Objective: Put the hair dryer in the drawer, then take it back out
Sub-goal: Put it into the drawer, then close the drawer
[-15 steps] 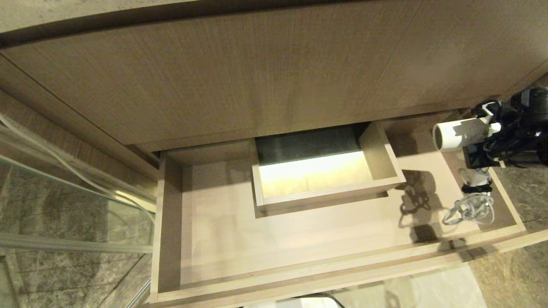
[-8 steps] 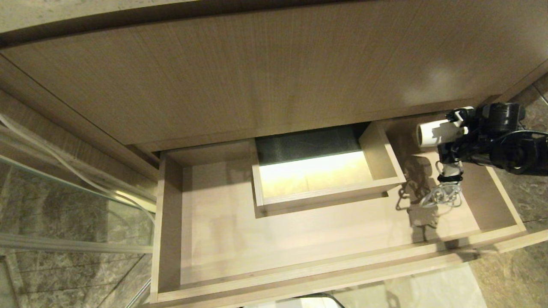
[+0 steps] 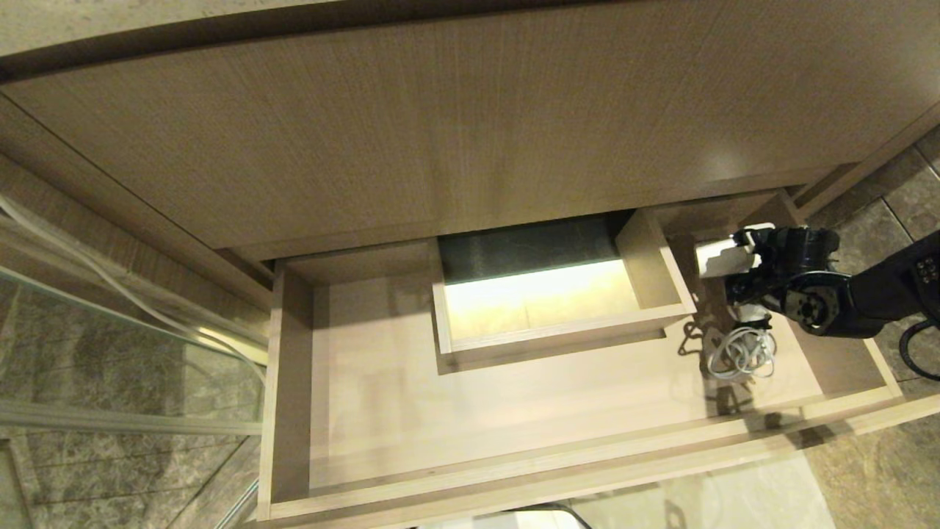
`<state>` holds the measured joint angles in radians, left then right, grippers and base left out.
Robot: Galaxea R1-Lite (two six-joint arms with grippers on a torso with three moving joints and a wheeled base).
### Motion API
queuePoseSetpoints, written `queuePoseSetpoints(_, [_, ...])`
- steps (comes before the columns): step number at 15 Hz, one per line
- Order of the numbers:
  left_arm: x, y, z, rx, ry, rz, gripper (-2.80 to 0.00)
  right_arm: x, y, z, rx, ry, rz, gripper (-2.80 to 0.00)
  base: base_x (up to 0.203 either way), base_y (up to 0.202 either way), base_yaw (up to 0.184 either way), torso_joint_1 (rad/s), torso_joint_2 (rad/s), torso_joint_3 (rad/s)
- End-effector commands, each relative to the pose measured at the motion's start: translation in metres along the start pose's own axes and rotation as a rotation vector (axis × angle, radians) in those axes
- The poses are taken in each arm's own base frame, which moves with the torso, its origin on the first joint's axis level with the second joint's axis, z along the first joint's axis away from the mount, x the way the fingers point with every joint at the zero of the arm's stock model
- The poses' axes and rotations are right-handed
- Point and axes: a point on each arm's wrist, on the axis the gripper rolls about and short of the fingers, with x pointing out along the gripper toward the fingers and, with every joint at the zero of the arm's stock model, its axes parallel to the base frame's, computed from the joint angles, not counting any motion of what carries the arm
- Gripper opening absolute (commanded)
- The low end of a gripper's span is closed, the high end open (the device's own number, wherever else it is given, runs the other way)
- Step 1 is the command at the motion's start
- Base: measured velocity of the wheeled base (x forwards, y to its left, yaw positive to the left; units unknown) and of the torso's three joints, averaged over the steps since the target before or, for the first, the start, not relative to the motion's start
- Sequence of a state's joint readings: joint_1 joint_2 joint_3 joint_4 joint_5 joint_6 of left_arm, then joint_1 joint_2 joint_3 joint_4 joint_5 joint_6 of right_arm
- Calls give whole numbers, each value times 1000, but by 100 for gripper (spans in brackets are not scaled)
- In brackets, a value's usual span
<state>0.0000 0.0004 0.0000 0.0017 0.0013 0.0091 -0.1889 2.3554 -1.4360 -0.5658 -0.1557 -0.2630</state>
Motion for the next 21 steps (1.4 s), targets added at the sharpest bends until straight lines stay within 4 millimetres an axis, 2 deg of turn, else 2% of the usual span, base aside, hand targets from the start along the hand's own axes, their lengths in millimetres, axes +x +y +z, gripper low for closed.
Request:
queuePoseSetpoints(1, [0, 0, 0, 0, -1, 0, -280, 12, 8, -20, -18, 67, 38, -280, 0, 0, 0, 0, 0, 0])
queuePoseSetpoints(2, [0, 0, 0, 0, -1, 0, -280, 14, 8, -19, -19, 62, 39, 0, 0, 0, 0, 0, 0, 0])
queuePoseSetpoints(4, [0, 0, 0, 0, -1, 0, -280, 15, 6, -8, -19, 31, 33, 0, 0, 0, 0, 0, 0, 0])
queuePoseSetpoints(5, [0, 0, 0, 0, -1, 0, -280, 10, 2, 5, -17, 1, 31, 0, 0, 0, 0, 0, 0, 0])
queuePoseSetpoints(7, [0, 0, 0, 0, -1, 0, -280, -7, -10, 34, -14, -44, 42, 0, 0, 0, 0, 0, 0, 0])
queuePoseSetpoints(8, [0, 0, 0, 0, -1, 0, -280, -23, -19, 51, -12, -63, 57, 0, 0, 0, 0, 0, 0, 0])
queuePoseSetpoints(10, [0, 0, 0, 0, -1, 0, -280, -69, -39, 84, -8, -75, 107, 0, 0, 0, 0, 0, 0, 0])
queuePoseSetpoints(11, [0, 0, 0, 0, -1, 0, -280, -99, -49, 98, -7, -63, 134, 0, 0, 0, 0, 0, 0, 0])
queuePoseSetpoints(14, [0, 0, 0, 0, -1, 0, -280, -198, -69, 120, 5, -25, 211, 0, 0, 0, 0, 0, 0, 0])
queuePoseSetpoints(15, [0, 0, 0, 0, -2, 0, -280, -234, -74, 122, 8, -26, 226, -280, 0, 0, 0, 0, 0, 0])
queuePoseSetpoints(18, [0, 0, 0, 0, -1, 0, -280, -333, -83, 108, 5, 18, 253, -280, 0, 0, 0, 0, 0, 0])
queuePoseSetpoints(20, [0, 0, 0, 0, -1, 0, -280, -388, -87, 93, -2, 42, 238, -280, 0, 0, 0, 0, 0, 0])
queuePoseSetpoints(21, [0, 0, 0, 0, -1, 0, -280, -410, -89, 85, -7, 52, 217, -280, 0, 0, 0, 0, 0, 0])
